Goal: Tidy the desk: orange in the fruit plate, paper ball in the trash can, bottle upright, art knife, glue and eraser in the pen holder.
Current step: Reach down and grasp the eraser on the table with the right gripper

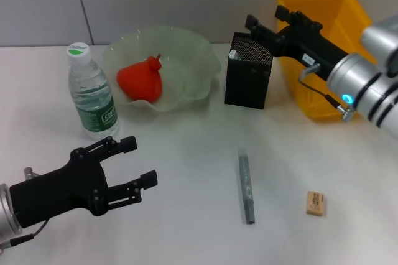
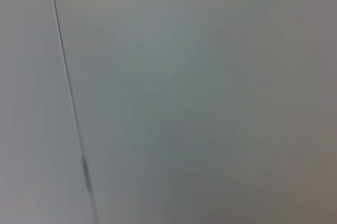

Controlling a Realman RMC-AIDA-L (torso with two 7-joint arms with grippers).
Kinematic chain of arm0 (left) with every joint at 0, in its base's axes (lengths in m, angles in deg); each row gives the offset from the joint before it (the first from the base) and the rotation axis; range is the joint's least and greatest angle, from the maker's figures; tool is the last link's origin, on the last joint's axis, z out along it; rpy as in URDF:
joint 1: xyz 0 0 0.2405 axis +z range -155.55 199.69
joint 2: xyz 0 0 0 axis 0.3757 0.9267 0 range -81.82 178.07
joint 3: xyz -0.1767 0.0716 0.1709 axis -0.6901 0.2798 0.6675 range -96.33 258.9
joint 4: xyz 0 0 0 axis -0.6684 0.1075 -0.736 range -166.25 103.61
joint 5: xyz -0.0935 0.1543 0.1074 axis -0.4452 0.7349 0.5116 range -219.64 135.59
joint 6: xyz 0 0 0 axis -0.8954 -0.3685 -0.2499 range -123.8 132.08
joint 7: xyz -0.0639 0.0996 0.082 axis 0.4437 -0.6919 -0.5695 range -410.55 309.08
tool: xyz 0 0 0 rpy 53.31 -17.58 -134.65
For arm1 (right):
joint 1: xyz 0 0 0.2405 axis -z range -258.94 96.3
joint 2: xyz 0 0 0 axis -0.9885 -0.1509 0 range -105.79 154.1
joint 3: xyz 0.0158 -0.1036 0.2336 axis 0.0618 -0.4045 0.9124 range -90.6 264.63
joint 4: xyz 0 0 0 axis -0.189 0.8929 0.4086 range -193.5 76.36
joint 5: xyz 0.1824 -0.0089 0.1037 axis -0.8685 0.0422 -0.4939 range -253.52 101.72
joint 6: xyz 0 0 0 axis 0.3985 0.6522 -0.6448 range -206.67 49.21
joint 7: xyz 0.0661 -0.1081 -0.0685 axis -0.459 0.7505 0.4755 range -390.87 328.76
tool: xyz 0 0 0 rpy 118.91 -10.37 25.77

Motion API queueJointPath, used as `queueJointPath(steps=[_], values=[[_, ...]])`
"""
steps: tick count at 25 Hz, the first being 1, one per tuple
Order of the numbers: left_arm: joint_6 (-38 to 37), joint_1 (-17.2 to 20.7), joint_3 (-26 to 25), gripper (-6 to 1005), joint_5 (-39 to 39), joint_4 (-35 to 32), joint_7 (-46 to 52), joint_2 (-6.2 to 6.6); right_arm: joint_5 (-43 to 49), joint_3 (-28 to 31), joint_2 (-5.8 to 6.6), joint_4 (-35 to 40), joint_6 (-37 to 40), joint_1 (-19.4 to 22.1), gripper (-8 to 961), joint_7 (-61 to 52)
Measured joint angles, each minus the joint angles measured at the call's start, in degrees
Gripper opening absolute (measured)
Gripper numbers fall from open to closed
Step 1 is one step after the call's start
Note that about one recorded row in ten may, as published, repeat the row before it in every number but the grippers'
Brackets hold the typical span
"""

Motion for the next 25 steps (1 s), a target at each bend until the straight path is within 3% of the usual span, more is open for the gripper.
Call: queueJointPath(steps=[5, 6, 15, 25], values=[[-0.01, 0.03, 0.03, 841, 0.0, 0.0, -0.13, 0.0, 5.29, -0.18, 0.46, 4.24, 9.56, 4.97, 766, -7.59], [-0.01, 0.0, 0.06, 841, 0.04, 0.0, -0.13, 0.0, 8.66, -0.2, 0.58, 6.78, 12.91, 7.55, 766, -10.67], [-0.01, -0.35, 0.14, 841, 0.38, 0.0, -0.11, 0.09, 21.71, -0.07, 1.45, 15.13, 23.06, 15.7, 766, -18.22], [0.26, -0.6, 1.13, 841, 0.69, 0.0, 0.0, 0.0, 40.54, 0.64, 5.19, 22.01, 29.58, 19.34, 766, -26.1]])
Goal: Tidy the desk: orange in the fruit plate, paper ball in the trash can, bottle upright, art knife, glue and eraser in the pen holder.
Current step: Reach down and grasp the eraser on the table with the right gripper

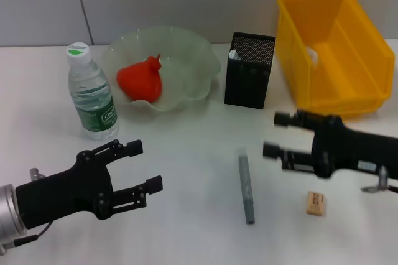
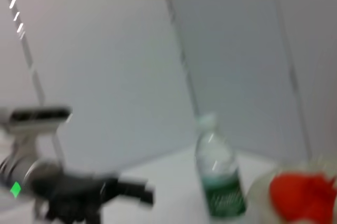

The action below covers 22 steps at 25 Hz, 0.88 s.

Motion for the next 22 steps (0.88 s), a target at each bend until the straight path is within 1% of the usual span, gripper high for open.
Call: queueJointPath(steps=[1, 2, 4, 6, 17, 20, 21, 22], values=[[0.07, 0.0, 0.04, 841, 0.01, 0.0, 0.0, 0.0, 4.15, 0.05, 0.23, 2.29, 0.28, 0.28, 766, -2.08], [0.07, 0.0, 0.04, 841, 0.01, 0.0, 0.0, 0.0, 4.15, 0.05, 0.23, 2.29, 0.28, 0.28, 766, -2.08], [0.13, 0.01, 0.05, 841, 0.07, 0.0, 0.0, 0.0, 8.34, 0.3, 0.26, 4.76, 0.33, 0.51, 766, -3.9], [0.14, 0.01, 0.06, 841, 0.32, 0.0, 0.0, 0.0, 12.58, 0.74, -0.03, 7.26, 0.3, 0.79, 766, -4.95], [0.34, 0.04, 0.05, 840, 1.51, 0.0, 0.0, -0.02, 13.86, 0.82, -0.18, 8.05, 0.28, 0.78, 765, -5.41], [0.37, 0.02, 0.03, 840, 1.52, 0.0, 0.0, -0.08, 17.41, 0.82, -0.21, 12.26, 0.95, 0.71, 765, -9.91], [0.37, 0.01, 0.02, 840, 1.51, 0.04, 0.0, -0.1, 21.62, 0.82, -0.41, 16.8, 1.32, 0.73, 765, -14.8], [0.37, 0.01, 0.02, 841, 1.51, 0.04, 0.0, -0.1, 21.62, 0.82, -0.41, 16.8, 1.32, 0.73, 765, -14.8]])
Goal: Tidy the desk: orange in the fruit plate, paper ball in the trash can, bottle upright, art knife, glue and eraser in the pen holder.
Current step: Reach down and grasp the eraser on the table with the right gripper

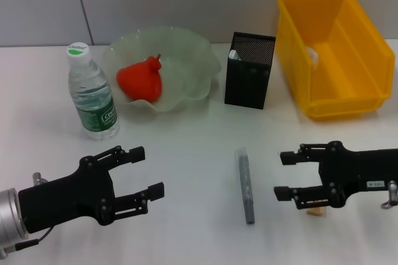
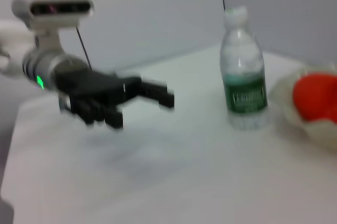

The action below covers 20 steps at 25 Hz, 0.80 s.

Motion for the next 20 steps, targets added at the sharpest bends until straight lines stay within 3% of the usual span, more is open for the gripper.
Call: queueJointPath(steps=[2, 5, 9, 12, 14, 20], values=[[0.0, -0.03, 0.0, 841, 0.0, 0.05, 0.0, 0.0, 7.31, 0.01, -0.27, 7.28, 1.29, -0.73, 765, -7.79], [0.0, -0.08, 0.0, 841, 0.0, 0.05, 0.0, 0.01, 12.93, 0.01, -0.38, 11.71, 3.25, -2.05, 765, -12.67], [0.0, -0.09, 0.02, 840, 0.01, 0.05, 0.0, -0.01, 25.9, -0.18, -0.63, 18.75, 9.27, -7.55, 765, -22.59], [0.01, -0.1, 0.52, 841, 0.11, 0.31, 0.0, -0.03, 30.4, -0.43, -1.19, 20.37, 10.69, -9.44, 765, -24.39], [0.12, -0.12, 1.7, 841, 0.19, 0.7, 0.05, 0.07, 36.67, -0.65, -2.54, 22.44, 11.7, -11.8, 765, -25.48], [1.16, -0.67, 5.59, 841, 1.76, 0.15, 2.47, 0.23, 43.54, -1.97, -3.55, 22.55, 12.85, -15.27, 765, -27.07]])
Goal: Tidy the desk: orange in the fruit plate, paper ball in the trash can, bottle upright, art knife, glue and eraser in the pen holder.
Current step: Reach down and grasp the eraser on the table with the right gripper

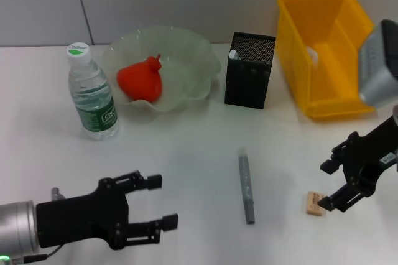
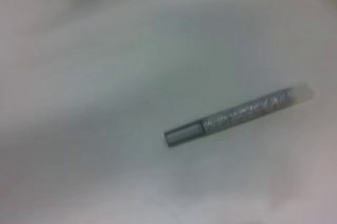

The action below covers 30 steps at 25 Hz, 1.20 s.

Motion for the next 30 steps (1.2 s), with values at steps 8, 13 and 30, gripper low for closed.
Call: queueJointPath(steps=[8, 13, 30], values=[[-0.43, -2.18, 1.17, 840, 7.35, -3.91, 4.44, 0.05, 3.71, -6.63, -0.28, -0.97, -0.32, -2.3, 766, -3.48], [-0.53, -2.2, 1.54, 841, 7.4, -4.27, 4.33, 0.08, 4.8, -10.44, -0.43, -1.01, -0.76, -3.0, 759, -5.46], [0.42, -2.22, 2.8, 840, 8.39, -5.66, 4.04, -0.21, 4.69, -18.82, -0.89, -6.15, -8.6, -4.01, 737, -7.83]])
